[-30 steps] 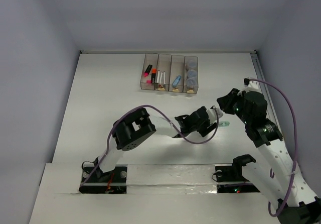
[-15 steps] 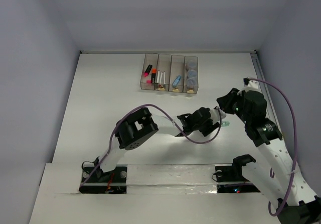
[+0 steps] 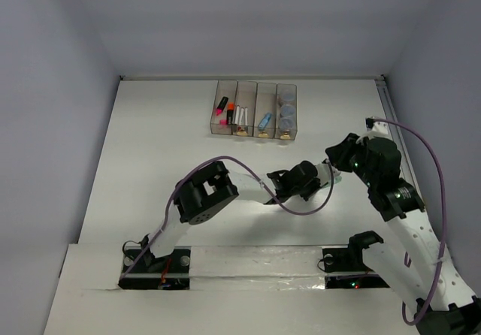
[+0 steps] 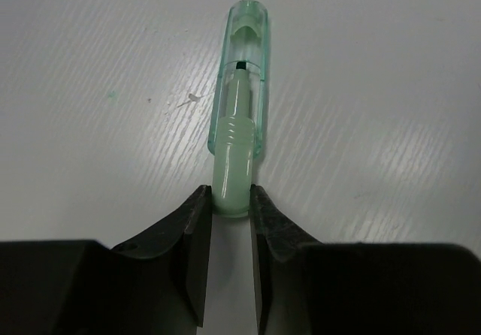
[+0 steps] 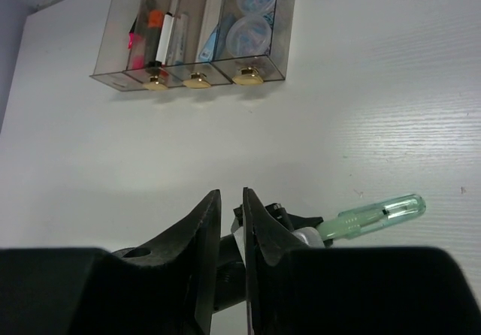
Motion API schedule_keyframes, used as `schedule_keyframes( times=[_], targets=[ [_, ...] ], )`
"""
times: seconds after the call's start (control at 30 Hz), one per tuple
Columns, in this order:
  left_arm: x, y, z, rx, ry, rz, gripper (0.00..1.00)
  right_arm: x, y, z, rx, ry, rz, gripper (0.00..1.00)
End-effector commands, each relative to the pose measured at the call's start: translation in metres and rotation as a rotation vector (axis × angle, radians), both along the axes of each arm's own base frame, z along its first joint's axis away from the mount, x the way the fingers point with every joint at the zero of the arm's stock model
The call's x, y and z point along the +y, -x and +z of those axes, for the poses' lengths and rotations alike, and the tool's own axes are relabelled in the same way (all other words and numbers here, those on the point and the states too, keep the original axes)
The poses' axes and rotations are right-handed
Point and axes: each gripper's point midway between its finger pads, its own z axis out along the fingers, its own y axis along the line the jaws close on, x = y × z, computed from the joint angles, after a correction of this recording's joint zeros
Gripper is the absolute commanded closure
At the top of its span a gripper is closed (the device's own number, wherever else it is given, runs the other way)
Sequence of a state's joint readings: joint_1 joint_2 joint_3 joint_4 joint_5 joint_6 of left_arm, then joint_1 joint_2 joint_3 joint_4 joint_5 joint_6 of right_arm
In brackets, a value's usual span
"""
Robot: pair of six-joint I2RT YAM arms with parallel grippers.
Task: Sort the stationery into containers
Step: Pick up the pen from the center of the board.
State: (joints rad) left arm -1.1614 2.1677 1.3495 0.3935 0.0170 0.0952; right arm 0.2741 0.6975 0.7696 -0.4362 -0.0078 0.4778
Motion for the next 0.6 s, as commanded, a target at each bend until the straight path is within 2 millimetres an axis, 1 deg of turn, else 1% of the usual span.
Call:
schedule_keyframes(
  times=[0.0,0.03,0.07,0.13,0.17,0.2,0.27,0.3,0.33,0.37,0.4,0.43,0.47,0.53,0.57],
  targets=[
    [0.011,-0.008,0.035,-0.048,0.055,0.071,1.00,-0.003,0.003,0.000,-0.012,0.007,-0.002,0.76],
    [0.018,-0.009,0.040,-0.055,0.061,0.095,1.00,-0.003,0.003,-0.002,-0.007,0.004,-0.002,0.74],
    [0.032,-0.010,0.050,-0.054,0.075,0.124,1.00,-0.003,0.003,-0.003,-0.002,-0.001,-0.004,0.67],
    [0.044,-0.010,0.063,-0.066,0.109,0.159,1.00,-0.001,0.004,-0.011,0.015,-0.006,0.000,0.61],
    [0.055,-0.006,0.071,-0.067,0.123,0.170,1.00,0.001,0.003,-0.012,0.019,-0.019,0.003,0.56],
    [0.062,-0.009,0.075,-0.060,0.138,0.193,1.00,0.005,0.004,-0.014,0.023,-0.030,0.020,0.49],
    [0.076,-0.005,0.087,-0.069,0.162,0.209,1.00,0.008,0.003,-0.018,0.036,-0.048,0.028,0.42],
    [0.079,-0.003,0.091,-0.052,0.185,0.225,1.00,0.011,0.004,-0.020,0.041,-0.056,0.041,0.33],
    [0.083,-0.002,0.095,-0.046,0.204,0.239,1.00,0.013,0.004,-0.022,0.046,-0.062,0.052,0.28],
    [0.091,0.001,0.101,-0.046,0.220,0.246,1.00,0.016,0.004,-0.024,0.053,-0.075,0.059,0.24],
    [0.094,0.003,0.104,-0.045,0.232,0.251,1.00,0.020,0.004,-0.030,0.076,-0.084,0.076,0.19],
    [0.097,0.004,0.110,-0.043,0.254,0.258,1.00,0.022,0.005,-0.033,0.086,-0.092,0.086,0.17],
    [0.102,0.006,0.115,-0.044,0.266,0.259,1.00,0.030,0.006,-0.039,0.100,-0.125,0.114,0.11],
    [0.106,0.009,0.120,-0.045,0.272,0.256,1.00,0.040,0.009,-0.043,0.114,-0.167,0.164,0.09],
    [0.108,0.010,0.127,-0.049,0.285,0.256,1.00,0.047,0.008,-0.040,0.104,-0.209,0.185,0.08]
  ],
)
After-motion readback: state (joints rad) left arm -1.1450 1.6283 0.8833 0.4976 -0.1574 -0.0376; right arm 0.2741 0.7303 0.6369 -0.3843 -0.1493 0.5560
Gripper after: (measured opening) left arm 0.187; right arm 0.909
